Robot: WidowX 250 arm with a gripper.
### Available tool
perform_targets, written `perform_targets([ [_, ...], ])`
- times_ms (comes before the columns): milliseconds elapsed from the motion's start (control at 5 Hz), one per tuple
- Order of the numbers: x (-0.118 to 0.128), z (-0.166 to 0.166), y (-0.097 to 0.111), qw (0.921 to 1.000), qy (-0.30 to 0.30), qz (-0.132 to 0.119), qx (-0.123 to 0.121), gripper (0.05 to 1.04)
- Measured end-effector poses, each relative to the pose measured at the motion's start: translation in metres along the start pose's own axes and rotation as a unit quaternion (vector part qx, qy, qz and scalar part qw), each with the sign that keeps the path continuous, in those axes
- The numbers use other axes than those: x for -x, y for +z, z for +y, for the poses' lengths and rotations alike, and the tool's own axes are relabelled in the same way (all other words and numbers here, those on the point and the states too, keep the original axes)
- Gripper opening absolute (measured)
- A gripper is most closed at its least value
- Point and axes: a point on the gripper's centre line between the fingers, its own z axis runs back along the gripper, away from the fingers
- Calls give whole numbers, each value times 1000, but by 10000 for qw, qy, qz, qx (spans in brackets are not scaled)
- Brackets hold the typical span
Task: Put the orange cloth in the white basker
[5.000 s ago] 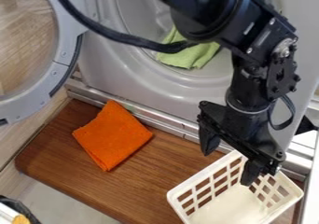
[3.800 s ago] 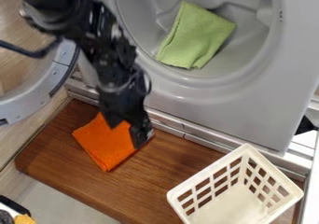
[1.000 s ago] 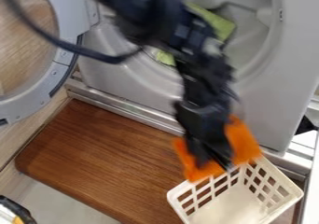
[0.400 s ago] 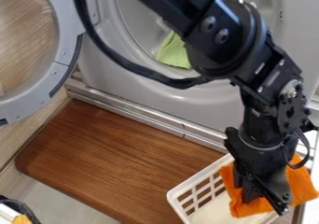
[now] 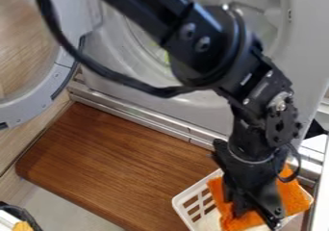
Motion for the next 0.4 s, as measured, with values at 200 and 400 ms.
perform_targets([
  [200, 0, 3, 2, 10000, 34, -28, 21, 301],
  [400, 2, 6, 2, 9999, 112, 18, 51, 622],
])
